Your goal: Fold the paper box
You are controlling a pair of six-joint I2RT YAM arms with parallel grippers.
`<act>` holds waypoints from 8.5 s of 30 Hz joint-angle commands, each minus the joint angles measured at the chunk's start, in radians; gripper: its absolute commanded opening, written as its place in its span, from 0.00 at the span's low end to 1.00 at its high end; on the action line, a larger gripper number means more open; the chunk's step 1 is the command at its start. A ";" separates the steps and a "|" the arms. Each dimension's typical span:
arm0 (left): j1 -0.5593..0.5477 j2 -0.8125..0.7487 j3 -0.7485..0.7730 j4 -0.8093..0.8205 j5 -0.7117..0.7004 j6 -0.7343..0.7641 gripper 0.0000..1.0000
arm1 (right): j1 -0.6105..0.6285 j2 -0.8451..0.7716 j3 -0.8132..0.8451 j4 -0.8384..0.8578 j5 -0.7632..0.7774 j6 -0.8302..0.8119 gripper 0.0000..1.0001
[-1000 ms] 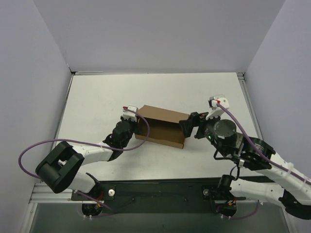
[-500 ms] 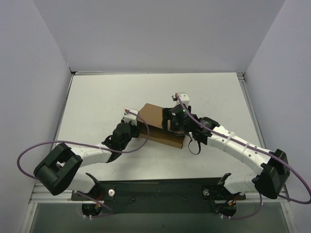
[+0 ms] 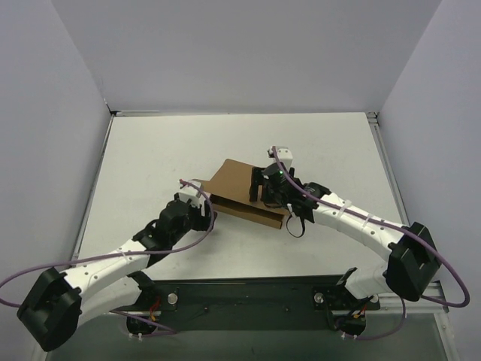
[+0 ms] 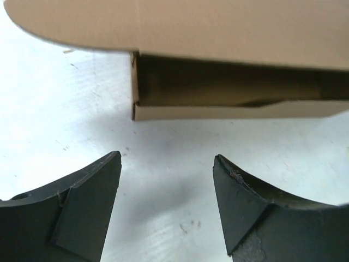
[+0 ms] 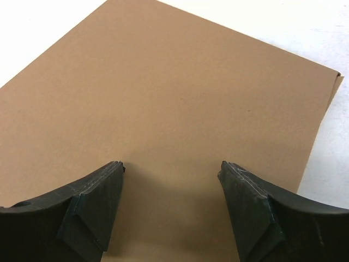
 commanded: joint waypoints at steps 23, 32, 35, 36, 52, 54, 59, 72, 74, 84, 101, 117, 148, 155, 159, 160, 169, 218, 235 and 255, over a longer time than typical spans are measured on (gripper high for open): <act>0.350 0.081 0.366 -0.015 0.731 -0.293 0.63 | -0.057 0.040 -0.184 0.071 0.014 0.011 0.72; 0.285 0.400 0.371 0.082 0.481 -0.139 0.58 | -0.058 0.076 -0.199 0.078 0.009 0.011 0.72; 0.278 0.461 0.375 0.046 0.404 -0.094 0.55 | -0.057 0.075 -0.208 0.086 0.003 0.011 0.72; 0.267 0.478 0.366 0.037 0.390 -0.086 0.54 | -0.055 0.076 -0.214 0.087 -0.002 0.011 0.72; 0.235 0.400 0.383 -0.042 0.341 -0.082 0.68 | -0.170 -0.064 -0.119 -0.064 -0.296 -0.021 0.89; 0.250 0.389 0.381 -0.027 0.373 -0.100 0.73 | -0.237 -0.113 -0.124 -0.087 -0.327 -0.044 0.91; 0.271 0.414 0.378 0.032 0.427 -0.120 0.76 | -0.418 -0.192 -0.212 -0.129 -0.434 -0.049 0.92; 0.307 0.466 0.289 0.217 0.547 -0.238 0.76 | -0.581 -0.152 -0.498 0.276 -0.700 0.124 0.92; 0.310 0.442 0.279 0.213 0.515 -0.256 0.78 | -0.593 -0.103 -0.516 0.320 -0.720 0.144 0.91; 0.403 0.382 0.262 0.133 0.579 -0.286 0.87 | -0.624 0.127 -0.625 0.718 -0.841 0.252 0.86; 0.416 0.547 0.231 0.325 0.694 -0.304 0.74 | -0.571 0.259 -0.553 0.724 -0.792 0.232 0.86; 0.465 0.382 0.125 0.317 0.680 -0.332 0.78 | -0.573 0.333 -0.573 0.813 -0.841 0.258 0.38; 0.480 0.540 0.151 0.458 0.916 -0.523 0.70 | -0.649 0.287 -0.615 0.856 -0.913 0.200 0.22; 0.483 0.529 0.182 0.446 0.944 -0.600 0.29 | -0.603 0.111 -0.557 0.628 -0.817 0.051 0.63; 0.494 0.462 0.233 0.290 0.949 -0.548 0.26 | -0.519 -0.119 -0.478 0.381 -0.633 -0.113 0.77; 0.495 0.449 0.245 0.252 0.947 -0.531 0.26 | -0.499 -0.155 -0.460 0.303 -0.593 -0.179 0.78; 0.500 0.457 0.300 0.179 1.007 -0.537 0.19 | -0.189 -0.382 -0.362 0.107 -0.171 -0.432 0.84; 0.543 0.371 0.288 0.042 1.117 -0.537 0.42 | 0.499 0.290 -0.067 0.091 0.627 -0.923 0.53; 0.701 0.127 0.418 -0.229 0.823 -0.183 0.84 | 0.413 0.158 0.012 -0.158 0.361 -0.833 0.25; 0.701 0.020 0.532 -0.332 0.859 0.003 0.87 | 0.157 0.155 0.500 -0.736 -0.251 -0.828 0.00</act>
